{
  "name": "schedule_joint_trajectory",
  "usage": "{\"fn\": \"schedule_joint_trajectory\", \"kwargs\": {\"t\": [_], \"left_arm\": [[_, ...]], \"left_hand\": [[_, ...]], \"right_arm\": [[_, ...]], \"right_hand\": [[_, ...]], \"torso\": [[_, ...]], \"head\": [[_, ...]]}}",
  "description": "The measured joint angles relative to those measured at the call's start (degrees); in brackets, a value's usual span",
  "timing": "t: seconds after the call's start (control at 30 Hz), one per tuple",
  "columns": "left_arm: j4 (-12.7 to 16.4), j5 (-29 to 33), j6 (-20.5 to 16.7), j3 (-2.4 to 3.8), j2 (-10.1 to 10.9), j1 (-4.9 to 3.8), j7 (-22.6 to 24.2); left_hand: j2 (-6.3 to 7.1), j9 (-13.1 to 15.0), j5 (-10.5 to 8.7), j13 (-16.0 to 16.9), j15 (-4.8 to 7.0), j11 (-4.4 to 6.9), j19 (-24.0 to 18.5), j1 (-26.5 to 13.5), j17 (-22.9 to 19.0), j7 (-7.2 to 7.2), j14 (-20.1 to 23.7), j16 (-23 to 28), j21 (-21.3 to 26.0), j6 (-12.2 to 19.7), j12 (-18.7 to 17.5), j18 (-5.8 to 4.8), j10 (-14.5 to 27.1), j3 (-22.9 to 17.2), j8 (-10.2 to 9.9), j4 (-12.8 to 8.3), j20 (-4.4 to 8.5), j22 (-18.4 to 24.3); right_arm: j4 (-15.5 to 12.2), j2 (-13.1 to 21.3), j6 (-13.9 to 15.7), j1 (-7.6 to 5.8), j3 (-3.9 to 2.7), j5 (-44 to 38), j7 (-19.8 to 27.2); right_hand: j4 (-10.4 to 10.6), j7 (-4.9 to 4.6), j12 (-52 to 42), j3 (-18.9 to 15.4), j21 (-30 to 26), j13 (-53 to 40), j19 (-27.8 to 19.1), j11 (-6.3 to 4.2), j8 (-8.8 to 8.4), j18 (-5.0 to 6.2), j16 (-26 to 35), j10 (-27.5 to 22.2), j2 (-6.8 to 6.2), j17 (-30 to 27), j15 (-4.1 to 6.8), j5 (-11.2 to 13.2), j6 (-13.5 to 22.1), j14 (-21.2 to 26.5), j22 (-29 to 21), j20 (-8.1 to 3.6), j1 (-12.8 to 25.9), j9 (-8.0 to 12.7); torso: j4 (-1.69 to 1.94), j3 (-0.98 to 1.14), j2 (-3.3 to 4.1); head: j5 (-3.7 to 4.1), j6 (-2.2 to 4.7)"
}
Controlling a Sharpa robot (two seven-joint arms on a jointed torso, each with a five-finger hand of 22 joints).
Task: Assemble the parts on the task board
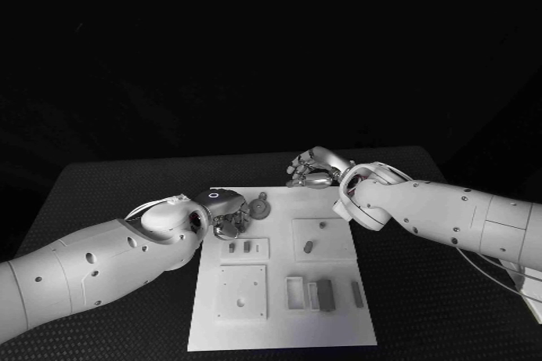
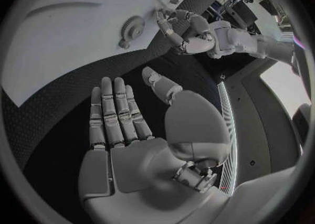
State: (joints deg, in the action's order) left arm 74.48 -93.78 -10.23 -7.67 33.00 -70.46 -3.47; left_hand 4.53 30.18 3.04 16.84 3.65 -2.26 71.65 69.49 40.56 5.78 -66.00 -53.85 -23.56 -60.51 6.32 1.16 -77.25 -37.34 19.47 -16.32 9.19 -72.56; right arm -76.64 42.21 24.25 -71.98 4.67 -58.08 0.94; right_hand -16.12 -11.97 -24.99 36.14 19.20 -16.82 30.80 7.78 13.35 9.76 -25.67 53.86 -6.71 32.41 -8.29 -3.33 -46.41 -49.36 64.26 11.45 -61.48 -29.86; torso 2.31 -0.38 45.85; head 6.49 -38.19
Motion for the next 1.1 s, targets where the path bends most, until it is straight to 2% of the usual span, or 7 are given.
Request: {"fn": "schedule_joint_trajectory", "kwargs": {"t": [0.3,0.53,0.63,1.1], "left_arm": [[-0.4,0.03,-0.13,-0.34,-0.24,0.05,-0.05],[-0.41,0.4,-0.36,-0.57,-0.08,0.24,0.03],[-0.43,0.67,-0.4,-0.65,0.0,0.39,0.05],[-0.41,1.21,-0.61,-0.64,0.36,0.41,0.05]], "left_hand": [[0.0,-0.17,0.0,0.02,-0.28,-0.21,-0.61,0.0,0.29,0.57,0.42,0.22,0.46,0.66,-0.62,0.02,0.39,0.02,-0.55,-0.11,-0.18,-0.31],[0.02,-0.89,0.0,0.36,-0.28,-0.2,-0.61,0.02,0.95,1.96,0.43,0.22,0.72,4.13,-0.84,0.04,0.4,0.02,-2.46,-0.11,-0.18,-0.8],[0.56,-1.0,0.0,0.6,-0.28,-0.16,-0.62,-0.21,1.12,2.38,0.43,0.43,0.76,5.15,-0.85,0.14,0.44,0.02,-2.85,-0.11,-0.18,-0.95],[0.97,-1.17,0.0,0.65,-0.28,-0.26,-0.62,-0.07,1.42,2.38,0.42,0.65,0.98,6.6,-1.07,0.25,0.34,0.02,-3.55,-0.11,-0.19,-1.24]], "right_arm": [[0.06,0.01,-0.01,0.0,0.0,0.0,0.0],[0.08,0.01,-0.02,0.0,0.0,0.0,0.0],[0.1,0.02,-0.02,0.0,0.0,0.0,0.0],[0.17,0.02,-0.07,0.0,0.0,0.01,0.0]], "right_hand": [[0.0,0.0,0.0,0.0,-0.23,0.09,0.0,0.0,0.0,0.0,0.0,0.0,0.0,0.02,0.0,0.0,0.0,0.0,0.02,0.0,0.0,0.04],[0.0,0.0,0.0,0.0,-0.23,0.15,0.0,0.0,0.0,0.0,0.21,0.0,0.0,0.07,0.0,0.0,0.0,0.0,0.05,0.0,0.0,0.05],[0.0,0.0,0.0,0.0,-0.23,0.15,0.0,0.0,0.0,0.0,0.21,0.0,0.0,0.07,0.0,0.0,0.0,0.0,0.04,0.0,0.0,0.05],[0.16,0.0,0.0,-0.16,-0.22,0.29,0.0,0.0,0.0,0.0,0.21,0.0,0.0,0.12,0.0,0.0,0.0,0.0,0.1,0.0,0.0,0.11]], "torso": [[-0.04,-0.04,0.0],[0.0,-0.05,-0.01],[0.02,-0.05,-0.01],[0.01,-0.08,-0.01]], "head": [[0.15,-0.11],[0.22,-0.04],[0.23,-0.04],[0.29,-0.06]]}}
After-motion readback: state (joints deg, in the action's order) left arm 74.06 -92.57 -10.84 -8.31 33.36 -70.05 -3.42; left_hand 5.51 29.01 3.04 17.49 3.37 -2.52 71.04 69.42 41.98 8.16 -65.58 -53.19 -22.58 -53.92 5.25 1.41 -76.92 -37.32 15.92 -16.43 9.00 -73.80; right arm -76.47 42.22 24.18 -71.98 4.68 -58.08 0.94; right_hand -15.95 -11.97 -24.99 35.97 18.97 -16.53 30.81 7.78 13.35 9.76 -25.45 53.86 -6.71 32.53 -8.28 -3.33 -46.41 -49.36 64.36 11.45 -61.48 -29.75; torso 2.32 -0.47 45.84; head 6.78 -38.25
